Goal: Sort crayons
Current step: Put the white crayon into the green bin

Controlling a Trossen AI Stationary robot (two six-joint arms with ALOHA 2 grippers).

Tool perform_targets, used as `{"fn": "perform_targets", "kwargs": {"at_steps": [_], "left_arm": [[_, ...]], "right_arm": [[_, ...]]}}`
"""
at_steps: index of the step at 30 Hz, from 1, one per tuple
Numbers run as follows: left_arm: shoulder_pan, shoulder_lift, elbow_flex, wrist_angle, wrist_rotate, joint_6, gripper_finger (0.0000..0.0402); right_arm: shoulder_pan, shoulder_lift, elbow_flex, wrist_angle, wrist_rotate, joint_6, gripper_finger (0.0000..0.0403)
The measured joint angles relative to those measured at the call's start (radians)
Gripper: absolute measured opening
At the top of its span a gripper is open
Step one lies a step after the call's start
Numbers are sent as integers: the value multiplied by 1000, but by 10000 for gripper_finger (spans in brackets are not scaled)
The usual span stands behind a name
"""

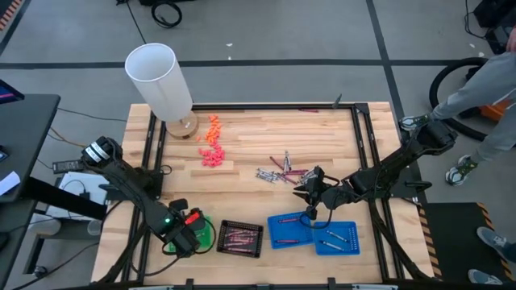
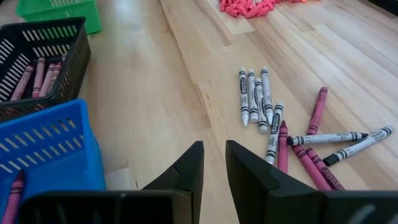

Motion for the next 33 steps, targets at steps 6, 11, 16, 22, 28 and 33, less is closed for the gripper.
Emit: {"fn": "perform_targets", "kwargs": {"at_steps": [6, 11, 16, 22, 28, 33], "left_arm": [[22, 1, 22, -8, 9, -7, 125], [72, 1, 84, 3, 12, 65, 148], [122, 1, 132, 9, -14, 167, 143], [190, 1, 136, 69, -24, 272, 142], [260, 2, 136, 136, -113, 389, 142], [334, 34, 137, 223, -230, 529, 142]], "right_arm": [[0, 0, 0, 0, -15, -1, 77], [0, 0, 0, 0, -14, -8, 77], [0, 0, 0, 0, -14, -8, 77], [1, 0, 0, 0, -13, -8, 77], [1, 0, 0, 0, 13, -9, 77], [1, 0, 0, 1, 15, -9, 77]]}}
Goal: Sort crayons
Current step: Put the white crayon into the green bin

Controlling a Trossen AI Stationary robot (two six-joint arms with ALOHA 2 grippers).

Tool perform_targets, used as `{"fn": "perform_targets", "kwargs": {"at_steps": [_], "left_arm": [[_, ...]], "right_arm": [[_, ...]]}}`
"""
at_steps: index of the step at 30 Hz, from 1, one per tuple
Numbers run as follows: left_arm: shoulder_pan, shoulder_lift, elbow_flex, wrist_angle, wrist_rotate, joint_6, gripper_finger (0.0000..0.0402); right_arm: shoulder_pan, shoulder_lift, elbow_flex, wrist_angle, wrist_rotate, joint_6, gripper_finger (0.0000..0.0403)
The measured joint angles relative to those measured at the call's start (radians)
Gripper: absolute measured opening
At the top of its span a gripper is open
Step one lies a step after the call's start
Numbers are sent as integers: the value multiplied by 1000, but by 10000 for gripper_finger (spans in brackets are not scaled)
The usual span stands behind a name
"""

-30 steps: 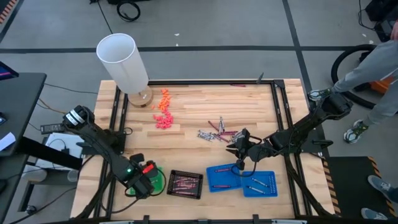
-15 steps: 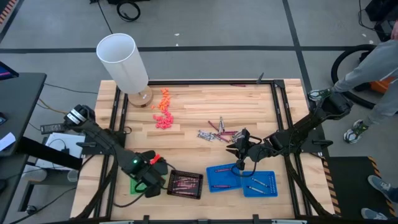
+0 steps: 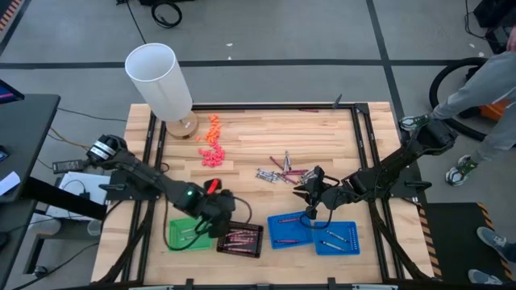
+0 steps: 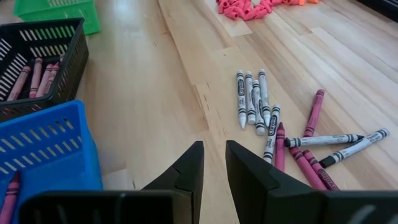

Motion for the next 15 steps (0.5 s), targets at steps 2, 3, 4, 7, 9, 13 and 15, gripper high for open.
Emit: {"fn": "perform_targets", "kwargs": {"at_steps": [2, 3, 4, 7, 9, 13, 15], "left_arm": [[29, 27, 0, 41, -42, 76, 142], [43, 37, 0, 59, -58, 113, 142], [57, 50, 0, 88, -74, 153, 142], [103, 83, 0, 158, -89, 248, 142], [134, 107, 0, 215, -90, 298, 142], [190, 146, 0, 279, -91, 389, 142], [214, 164, 0, 304, -89, 424, 142]], "right_arm": [[0, 0, 0, 2, 0, 0, 77], [0, 0, 0, 6, 0, 0, 77], [0, 0, 0, 7, 0, 0, 77], [0, 0, 0, 6, 0, 0, 77], [0, 0, 0, 4, 0, -1, 77], [0, 0, 0, -1, 0, -4, 77], [0, 0, 0, -5, 0, -5, 77]]}}
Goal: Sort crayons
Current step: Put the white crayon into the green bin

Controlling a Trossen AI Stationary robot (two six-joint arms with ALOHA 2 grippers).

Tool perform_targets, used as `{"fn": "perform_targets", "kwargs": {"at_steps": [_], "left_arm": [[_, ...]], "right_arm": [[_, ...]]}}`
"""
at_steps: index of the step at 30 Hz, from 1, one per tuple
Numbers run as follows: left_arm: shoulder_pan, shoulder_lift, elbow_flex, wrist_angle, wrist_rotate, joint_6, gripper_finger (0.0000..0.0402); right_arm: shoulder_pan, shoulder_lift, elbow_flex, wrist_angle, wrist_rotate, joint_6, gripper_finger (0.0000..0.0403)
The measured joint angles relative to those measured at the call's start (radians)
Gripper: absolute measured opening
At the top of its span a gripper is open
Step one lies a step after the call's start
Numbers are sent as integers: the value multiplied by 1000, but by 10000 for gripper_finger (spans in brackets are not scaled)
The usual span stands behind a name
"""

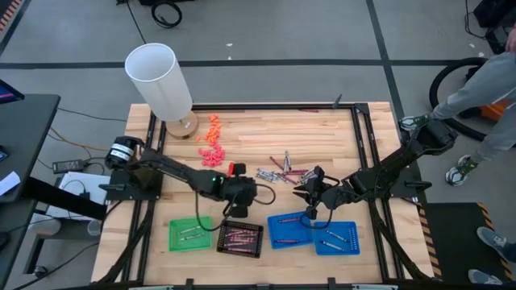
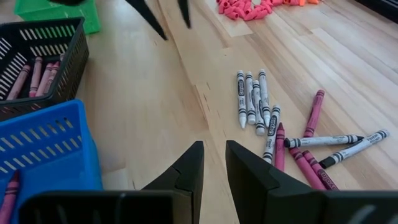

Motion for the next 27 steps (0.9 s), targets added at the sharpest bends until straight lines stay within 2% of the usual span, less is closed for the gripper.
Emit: {"fn": "perform_targets", "kwargs": {"at_steps": [9, 20, 27], "left_arm": [[98, 46, 1, 162, 91, 121, 142], [187, 124, -1, 262, 243, 256, 142], [208, 210, -2, 336, 248, 331, 142]], "right_arm": [[0, 0, 0, -18, 6, 0, 77], [1, 0, 0, -21, 9, 2, 77], [3, 0, 0, -20, 13, 3, 77]]}}
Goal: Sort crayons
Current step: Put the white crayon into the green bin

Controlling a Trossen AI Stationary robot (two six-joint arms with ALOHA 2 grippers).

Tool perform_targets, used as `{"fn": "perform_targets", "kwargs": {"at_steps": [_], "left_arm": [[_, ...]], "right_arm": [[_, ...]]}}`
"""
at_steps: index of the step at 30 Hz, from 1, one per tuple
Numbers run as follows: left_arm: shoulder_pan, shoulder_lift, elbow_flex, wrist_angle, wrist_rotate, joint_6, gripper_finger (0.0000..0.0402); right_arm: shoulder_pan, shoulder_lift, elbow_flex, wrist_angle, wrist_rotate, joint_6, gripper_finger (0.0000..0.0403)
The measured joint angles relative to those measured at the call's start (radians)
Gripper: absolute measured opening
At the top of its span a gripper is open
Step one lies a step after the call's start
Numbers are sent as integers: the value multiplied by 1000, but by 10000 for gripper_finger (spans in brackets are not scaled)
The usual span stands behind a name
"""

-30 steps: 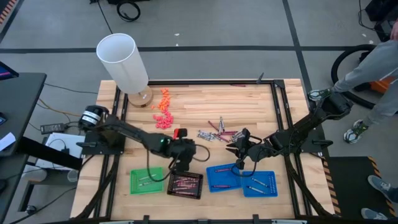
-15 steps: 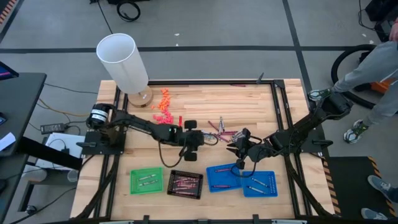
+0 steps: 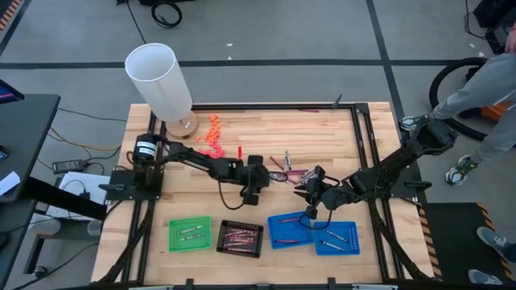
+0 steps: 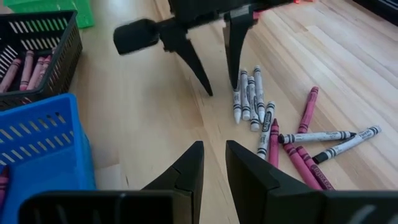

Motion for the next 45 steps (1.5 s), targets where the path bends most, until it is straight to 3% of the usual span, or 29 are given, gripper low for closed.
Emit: {"fn": "perform_targets", "kwargs": {"at_steps": [10, 19, 28, 37, 45], "left_arm": [[-7, 15, 3, 23, -4, 23, 142], [-42, 0, 0, 19, -98, 111, 142], [-17, 0, 0, 20, -103, 114, 142], [67, -1, 3, -14, 114, 12, 142], [80, -3, 5, -60, 215, 21, 142]], "right_arm": [[0, 0, 0, -2, 3, -6, 77], [0, 0, 0, -5, 3, -6, 77], [0, 0, 0, -4, 3, -6, 77], [0, 0, 0, -3, 3, -6, 77], [0, 0, 0, -2, 3, -6, 77]]}}
